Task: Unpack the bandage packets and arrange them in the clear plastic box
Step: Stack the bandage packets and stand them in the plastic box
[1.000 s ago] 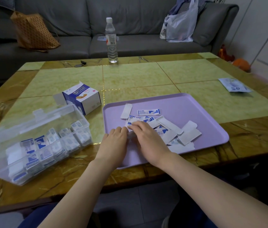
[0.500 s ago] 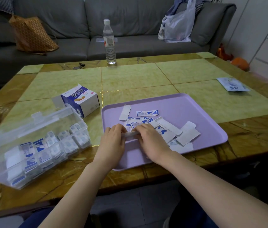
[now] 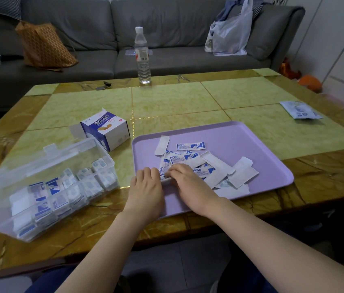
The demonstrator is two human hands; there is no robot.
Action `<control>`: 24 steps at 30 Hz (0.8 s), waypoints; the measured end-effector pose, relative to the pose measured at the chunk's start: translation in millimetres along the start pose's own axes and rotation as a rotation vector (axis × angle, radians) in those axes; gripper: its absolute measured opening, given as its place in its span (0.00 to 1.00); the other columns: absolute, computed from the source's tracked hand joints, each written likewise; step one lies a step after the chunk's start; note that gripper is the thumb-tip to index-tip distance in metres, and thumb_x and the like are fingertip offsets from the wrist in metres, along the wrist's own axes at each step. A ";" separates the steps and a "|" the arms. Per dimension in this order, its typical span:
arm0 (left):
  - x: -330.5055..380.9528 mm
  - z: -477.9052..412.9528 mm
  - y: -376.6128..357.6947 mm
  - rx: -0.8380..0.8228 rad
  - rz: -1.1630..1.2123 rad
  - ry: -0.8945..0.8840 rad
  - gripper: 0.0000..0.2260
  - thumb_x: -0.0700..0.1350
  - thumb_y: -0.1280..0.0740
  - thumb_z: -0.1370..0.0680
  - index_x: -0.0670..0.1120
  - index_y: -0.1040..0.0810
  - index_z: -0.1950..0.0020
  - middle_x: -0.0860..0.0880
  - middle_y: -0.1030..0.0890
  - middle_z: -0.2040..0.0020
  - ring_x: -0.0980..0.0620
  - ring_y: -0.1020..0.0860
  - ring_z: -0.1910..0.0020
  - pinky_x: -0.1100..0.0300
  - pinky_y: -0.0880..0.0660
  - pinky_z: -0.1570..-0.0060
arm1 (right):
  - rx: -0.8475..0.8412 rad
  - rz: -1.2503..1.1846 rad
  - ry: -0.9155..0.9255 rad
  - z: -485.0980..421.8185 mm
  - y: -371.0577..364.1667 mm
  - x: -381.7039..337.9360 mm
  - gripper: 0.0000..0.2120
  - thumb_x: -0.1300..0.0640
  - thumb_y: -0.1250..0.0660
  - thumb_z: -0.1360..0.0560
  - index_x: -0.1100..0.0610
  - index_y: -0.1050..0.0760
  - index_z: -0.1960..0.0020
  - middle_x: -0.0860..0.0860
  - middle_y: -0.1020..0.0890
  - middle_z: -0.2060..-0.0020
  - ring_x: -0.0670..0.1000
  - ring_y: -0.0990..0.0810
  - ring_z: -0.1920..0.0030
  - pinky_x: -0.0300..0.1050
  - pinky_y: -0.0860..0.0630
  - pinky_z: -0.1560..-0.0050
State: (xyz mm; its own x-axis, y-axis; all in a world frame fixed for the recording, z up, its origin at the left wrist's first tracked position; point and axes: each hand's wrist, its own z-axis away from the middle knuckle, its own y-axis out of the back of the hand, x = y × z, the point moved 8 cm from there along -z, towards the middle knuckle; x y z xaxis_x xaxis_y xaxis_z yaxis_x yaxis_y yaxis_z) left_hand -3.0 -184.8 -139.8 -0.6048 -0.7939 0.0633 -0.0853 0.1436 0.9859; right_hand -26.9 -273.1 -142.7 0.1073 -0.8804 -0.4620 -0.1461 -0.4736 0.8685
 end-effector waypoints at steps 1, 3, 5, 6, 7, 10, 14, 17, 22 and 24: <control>0.9 -0.4 2.6 0.018 0.023 0.014 0.10 0.41 0.48 0.24 0.43 0.33 0.45 0.45 0.31 0.47 0.44 0.30 0.48 0.55 0.35 0.49 | 0.031 -0.010 0.003 -0.9 2.2 -1.1 0.16 0.68 0.43 0.23 0.61 0.28 0.38 0.54 0.27 0.40 0.52 0.33 0.37 0.42 0.35 0.36; 5.7 -2.6 12.0 0.124 0.051 -0.001 0.11 0.42 0.50 0.27 0.43 0.30 0.52 0.45 0.27 0.54 0.43 0.27 0.56 0.54 0.31 0.57 | 0.073 -0.050 -0.003 -1.7 5.6 -1.5 0.14 0.69 0.43 0.24 0.61 0.26 0.41 0.55 0.26 0.44 0.53 0.31 0.40 0.43 0.33 0.39; 5.2 -4.5 10.0 0.066 0.029 -0.002 0.09 0.43 0.48 0.24 0.44 0.32 0.47 0.46 0.29 0.49 0.44 0.29 0.50 0.54 0.33 0.51 | 0.035 -0.066 -0.014 -0.6 2.3 0.4 0.14 0.69 0.43 0.23 0.61 0.27 0.40 0.55 0.27 0.43 0.53 0.31 0.39 0.42 0.34 0.39; 1.5 -4.4 1.7 -0.004 0.025 0.029 0.09 0.43 0.48 0.22 0.44 0.35 0.44 0.46 0.31 0.45 0.45 0.31 0.45 0.55 0.36 0.47 | 0.008 -0.063 -0.019 0.3 -0.3 1.3 0.15 0.69 0.44 0.23 0.61 0.28 0.39 0.55 0.28 0.42 0.53 0.32 0.38 0.42 0.34 0.38; -0.4 -4.3 -3.4 -0.047 0.030 0.049 0.09 0.44 0.48 0.22 0.45 0.37 0.42 0.46 0.33 0.43 0.45 0.33 0.43 0.56 0.38 0.45 | 0.003 -0.065 -0.017 1.3 -0.4 0.8 0.14 0.68 0.43 0.23 0.61 0.27 0.40 0.55 0.28 0.42 0.52 0.32 0.39 0.43 0.33 0.39; -0.4 -5.9 5.0 0.026 0.132 0.060 0.06 0.40 0.46 0.22 0.44 0.36 0.46 0.45 0.31 0.45 0.45 0.32 0.45 0.56 0.37 0.47 | 0.091 -0.120 -0.028 2.3 11.9 -1.8 0.11 0.66 0.42 0.22 0.59 0.26 0.43 0.53 0.25 0.47 0.52 0.29 0.43 0.47 0.29 0.44; 1.0 -4.1 19.6 0.052 0.303 0.065 0.06 0.36 0.45 0.23 0.42 0.35 0.47 0.43 0.31 0.48 0.43 0.31 0.51 0.57 0.38 0.54 | 0.044 -0.034 -0.022 6.5 12.6 -3.7 0.10 0.64 0.44 0.21 0.59 0.28 0.42 0.53 0.25 0.45 0.52 0.30 0.43 0.44 0.31 0.44; 4.9 3.2 6.1 -0.046 0.074 0.008 0.09 0.39 0.48 0.22 0.44 0.37 0.42 0.45 0.32 0.43 0.45 0.32 0.46 0.58 0.38 0.46 | -0.002 0.015 -0.020 8.4 5.0 -2.9 0.13 0.66 0.44 0.22 0.59 0.28 0.41 0.54 0.27 0.44 0.52 0.31 0.41 0.41 0.34 0.43; -3.9 5.7 17.6 -0.041 0.357 0.085 0.05 0.37 0.47 0.22 0.44 0.37 0.47 0.45 0.30 0.50 0.41 0.28 0.51 0.50 0.32 0.53 | 0.092 -0.166 -0.027 5.1 16.5 -8.0 0.10 0.66 0.41 0.22 0.60 0.26 0.44 0.53 0.23 0.49 0.50 0.27 0.47 0.37 0.33 0.47; -8.4 7.8 30.3 0.036 0.538 0.097 0.04 0.36 0.46 0.22 0.44 0.37 0.49 0.47 0.31 0.54 0.41 0.28 0.56 0.48 0.31 0.56 | 0.119 -0.213 -0.030 5.6 22.6 -11.1 0.08 0.64 0.40 0.22 0.59 0.26 0.45 0.50 0.22 0.53 0.46 0.26 0.54 0.36 0.32 0.52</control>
State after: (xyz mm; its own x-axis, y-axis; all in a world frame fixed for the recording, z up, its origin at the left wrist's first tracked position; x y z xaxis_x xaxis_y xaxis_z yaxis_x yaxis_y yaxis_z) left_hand -6.7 -169.2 -111.7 -0.4948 -0.6532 0.5732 0.1883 0.5633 0.8045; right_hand -36.9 -274.1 -119.0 0.1193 -0.7596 -0.6393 -0.2382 -0.6470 0.7243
